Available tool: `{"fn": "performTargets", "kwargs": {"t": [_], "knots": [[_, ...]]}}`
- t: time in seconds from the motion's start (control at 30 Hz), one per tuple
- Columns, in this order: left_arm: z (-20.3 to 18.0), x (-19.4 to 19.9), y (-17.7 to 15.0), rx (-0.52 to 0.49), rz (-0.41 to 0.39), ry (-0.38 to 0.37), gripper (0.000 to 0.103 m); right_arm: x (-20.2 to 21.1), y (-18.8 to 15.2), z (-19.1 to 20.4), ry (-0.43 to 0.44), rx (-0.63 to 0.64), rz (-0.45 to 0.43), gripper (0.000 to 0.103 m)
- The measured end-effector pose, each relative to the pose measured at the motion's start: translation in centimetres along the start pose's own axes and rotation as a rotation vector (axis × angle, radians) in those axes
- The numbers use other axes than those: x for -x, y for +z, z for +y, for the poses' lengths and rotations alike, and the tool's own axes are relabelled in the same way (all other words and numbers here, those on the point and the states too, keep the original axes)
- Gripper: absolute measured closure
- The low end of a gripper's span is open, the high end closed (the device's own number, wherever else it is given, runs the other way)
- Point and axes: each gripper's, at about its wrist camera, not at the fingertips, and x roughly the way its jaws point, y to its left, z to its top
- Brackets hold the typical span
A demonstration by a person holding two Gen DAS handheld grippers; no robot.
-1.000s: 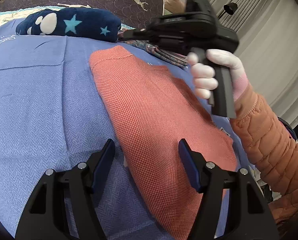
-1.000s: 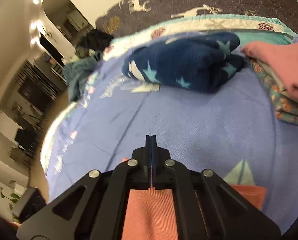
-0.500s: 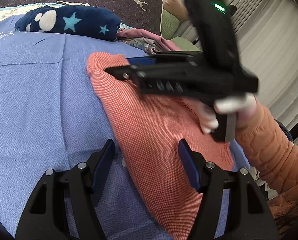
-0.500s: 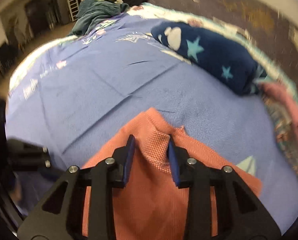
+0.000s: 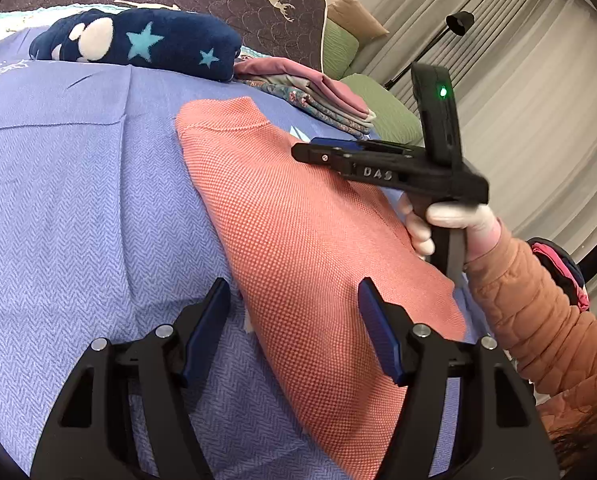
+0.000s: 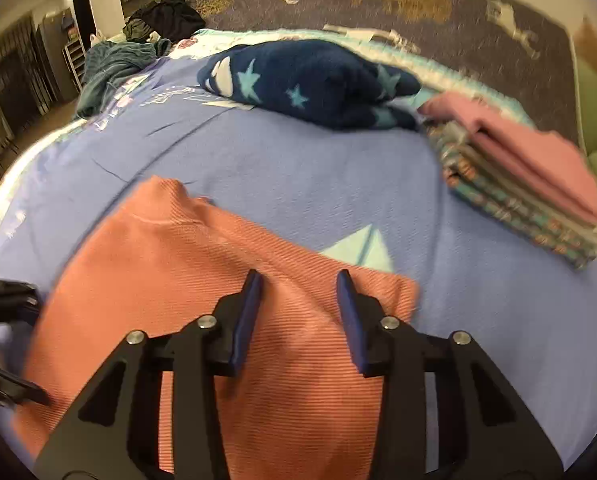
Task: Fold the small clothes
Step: 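Position both open grippers at the folded edge of the pink shirt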
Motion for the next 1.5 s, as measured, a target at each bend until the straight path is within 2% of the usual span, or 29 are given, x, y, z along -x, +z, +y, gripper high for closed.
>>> {"fn": "performTargets", "kwargs": {"t": [0.07, 0.1, 0.13, 0.17, 0.2, 0.27, 0.3, 0.33, 0.37, 0.43, 0.57, 0.63, 0.77, 0.87, 1.03, 1.2, 1.4, 1.43, 1.47, 1.5], "knots": [[0.0, 0.0, 0.0, 0.000, 0.001, 0.001, 0.036, 0.1, -0.1, -0.1, -0.120, 0.034, -0.041, 0.051], [0.0, 0.0, 0.0, 0.000, 0.001, 0.000, 0.035, 0.3, -0.2, -0.5, -0.160, 0.009, -0.051, 0.050], [0.0, 0.0, 0.0, 0.001, 0.001, -0.001, 0.035, 0.6, -0.3, -1.3, -0.228, -0.058, -0.046, 0.063], [0.0, 0.0, -0.1, 0.002, 0.001, -0.002, 0.035, 0.8, -0.4, -2.0, -0.260, -0.100, -0.038, 0.069], [0.0, 0.0, -0.1, 0.002, 0.001, -0.002, 0.035, 1.5, -0.7, -2.7, -0.222, -0.155, -0.045, 0.069], [-0.1, 0.0, -0.1, 0.000, 0.001, 0.001, 0.035, 3.6, -1.9, -4.1, -0.060, -0.292, -0.071, 0.069], [-0.1, 0.0, 0.0, 0.000, 0.002, 0.002, 0.035, 4.6, -2.5, -4.4, -0.012, -0.327, -0.079, 0.069], [-0.1, -0.1, 0.0, 0.000, 0.002, 0.004, 0.035, 5.5, -3.3, -4.6, 0.028, -0.351, -0.083, 0.067], [-0.1, -0.1, 0.1, 0.001, 0.003, 0.005, 0.035, 6.6, -4.5, -4.9, 0.069, -0.376, -0.085, 0.059], [-0.1, -0.1, 0.1, 0.005, 0.003, 0.006, 0.035, 8.3, -6.8, -5.2, 0.112, -0.421, -0.076, 0.051], [-0.2, 0.1, 0.4, 0.018, -0.013, 0.027, 0.036, 10.5, -11.1, -5.5, 0.220, -0.518, -0.060, 0.048], [-0.4, 0.3, 0.6, 0.029, -0.024, 0.014, 0.036, 11.1, -12.5, -5.2, 0.257, -0.532, -0.056, 0.048], [-0.9, -0.3, 1.2, 0.020, 0.002, 0.031, 0.036, 11.0, -13.2, -3.8, 0.326, -0.488, -0.039, 0.045], [-0.4, -1.2, 2.0, 0.026, 0.037, 0.048, 0.038, 8.7, -12.8, -3.5, 0.396, -0.496, 0.021, 0.043], [0.6, -2.0, 3.4, 0.063, 0.051, 0.041, 0.044, 6.2, -10.9, -4.9, 0.472, -0.552, -0.006, 0.043], [0.6, -3.4, 4.7, 0.033, 0.066, 0.052, 0.044, 4.3, -9.1, -5.9, 0.522, -0.570, -0.016, 0.043], [1.0, -4.7, 5.7, 0.016, 0.066, 0.038, 0.046, 3.5, -7.9, -5.5, 0.499, -0.512, -0.026, 0.046], [1.0, -4.8, 5.8, 0.016, 0.066, 0.035, 0.047, 3.4, -7.8, -5.3, 0.486, -0.502, -0.029, 0.048], [1.1, -4.9, 5.8, 0.013, 0.065, 0.037, 0.048, 3.3, -7.8, -5.2, 0.462, -0.490, -0.030, 0.055], [1.0, -4.9, 5.8, 0.011, 0.064, 0.042, 0.053, 3.3, -7.7, -5.1, 0.436, -0.483, -0.028, 0.059]]}}
